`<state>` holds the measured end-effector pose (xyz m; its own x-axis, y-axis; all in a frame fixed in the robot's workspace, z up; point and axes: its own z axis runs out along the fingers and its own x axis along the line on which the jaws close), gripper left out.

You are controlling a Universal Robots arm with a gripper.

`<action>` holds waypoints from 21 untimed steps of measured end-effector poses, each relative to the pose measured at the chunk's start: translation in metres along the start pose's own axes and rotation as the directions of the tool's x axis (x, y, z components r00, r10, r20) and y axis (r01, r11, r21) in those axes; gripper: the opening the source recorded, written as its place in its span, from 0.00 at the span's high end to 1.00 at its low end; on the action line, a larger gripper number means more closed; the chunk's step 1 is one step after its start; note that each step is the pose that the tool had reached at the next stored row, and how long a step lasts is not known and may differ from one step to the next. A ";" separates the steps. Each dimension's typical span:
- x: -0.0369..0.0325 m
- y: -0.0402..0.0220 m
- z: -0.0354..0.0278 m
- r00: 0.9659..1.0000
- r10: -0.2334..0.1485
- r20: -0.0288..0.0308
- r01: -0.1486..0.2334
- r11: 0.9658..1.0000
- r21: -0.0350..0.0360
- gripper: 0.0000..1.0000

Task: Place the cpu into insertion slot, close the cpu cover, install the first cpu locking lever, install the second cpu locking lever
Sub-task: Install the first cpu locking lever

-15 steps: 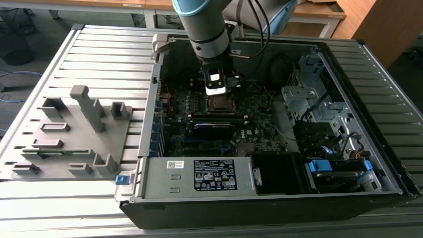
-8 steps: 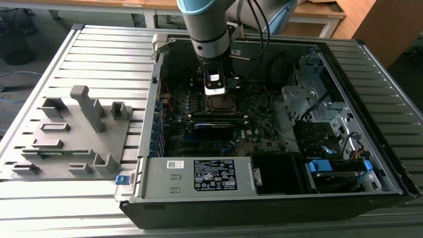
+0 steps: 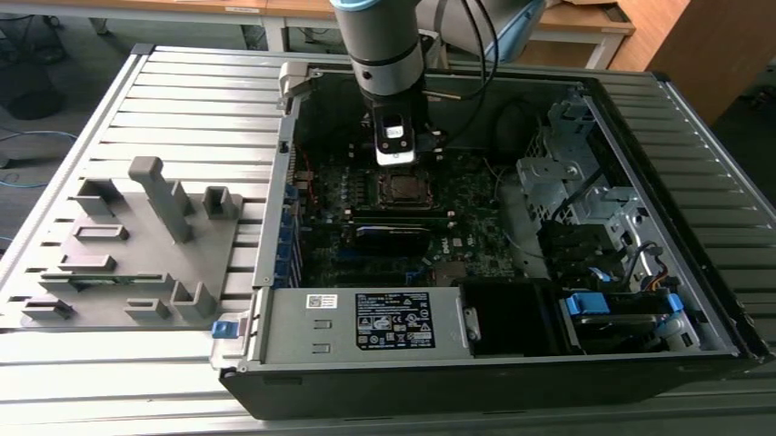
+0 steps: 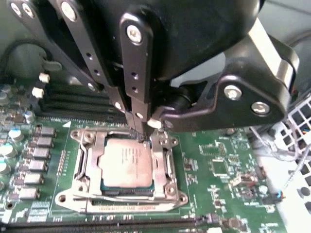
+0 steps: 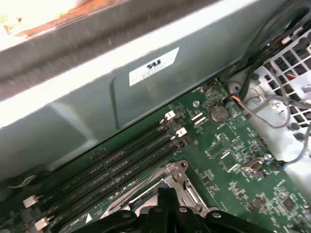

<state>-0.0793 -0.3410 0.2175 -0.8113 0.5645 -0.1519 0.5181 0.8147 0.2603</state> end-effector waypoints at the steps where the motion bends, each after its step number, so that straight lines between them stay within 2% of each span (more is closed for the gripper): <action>1: -0.0001 0.0002 -0.0005 1.000 0.000 0.000 0.000 1.000 0.000 0.89; 9: -0.0002 0.0003 -0.0010 1.000 0.000 0.000 0.000 1.000 0.000 0.89; 10: -0.0002 0.0003 -0.0011 1.000 0.000 0.001 0.000 1.000 0.002 0.89; 11: -0.0002 0.0003 -0.0011 1.000 -0.002 0.003 0.002 1.000 0.006 0.89; 13: -0.0002 0.0003 -0.0010 1.000 -0.006 0.011 0.006 1.000 0.020 0.89; 14: -0.0002 0.0003 -0.0010 1.000 -0.007 0.013 0.007 1.000 0.023 0.89; 16: -0.0002 0.0003 -0.0010 1.000 -0.007 0.013 0.007 1.000 0.023 0.89; 18: -0.0002 0.0003 -0.0009 1.000 -0.009 0.017 0.009 1.000 0.029 0.89; 21: -0.0002 0.0003 -0.0009 1.000 -0.009 0.017 0.009 1.000 0.029 0.89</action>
<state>-0.0793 -0.3410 0.2185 -0.8116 0.5589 -0.1702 0.5184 0.8232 0.2313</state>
